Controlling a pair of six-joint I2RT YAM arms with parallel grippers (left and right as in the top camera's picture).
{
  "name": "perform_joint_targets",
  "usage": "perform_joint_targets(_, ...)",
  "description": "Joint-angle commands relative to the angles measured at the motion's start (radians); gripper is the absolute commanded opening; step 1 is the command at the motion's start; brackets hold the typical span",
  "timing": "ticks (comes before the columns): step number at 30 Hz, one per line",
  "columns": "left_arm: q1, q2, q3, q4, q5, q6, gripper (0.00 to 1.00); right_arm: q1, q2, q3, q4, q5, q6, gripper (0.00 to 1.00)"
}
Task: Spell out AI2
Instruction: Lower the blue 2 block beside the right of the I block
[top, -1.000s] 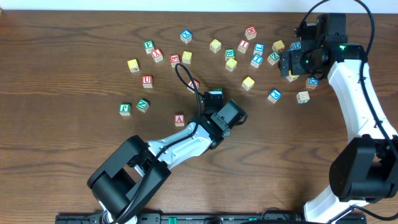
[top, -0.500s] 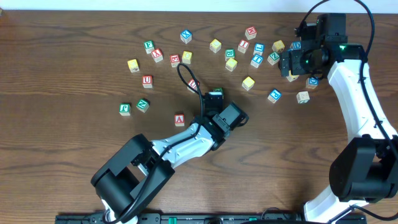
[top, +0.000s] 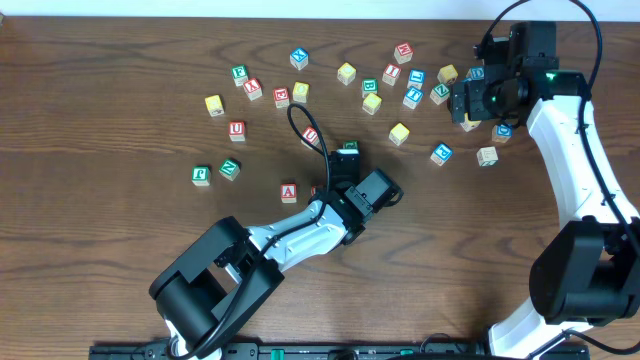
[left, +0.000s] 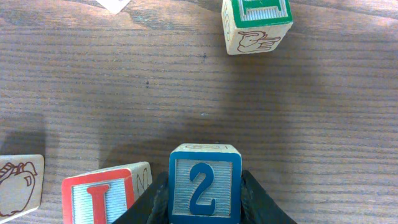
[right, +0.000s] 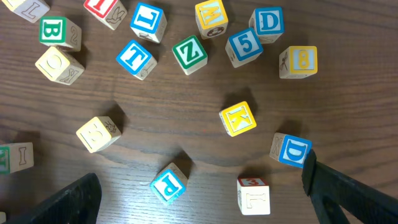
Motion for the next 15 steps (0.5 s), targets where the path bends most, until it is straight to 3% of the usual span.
perform_joint_targets(1,-0.003,0.018,-0.002,-0.005,0.013,-0.022,0.08,-0.002,-0.015,0.021,-0.002,0.006,0.011,0.99)
perform_joint_targets(15,-0.003,0.017,0.019,-0.033,0.053,-0.024,0.07,-0.002,-0.015,0.021,-0.002,0.006,0.011,0.99)
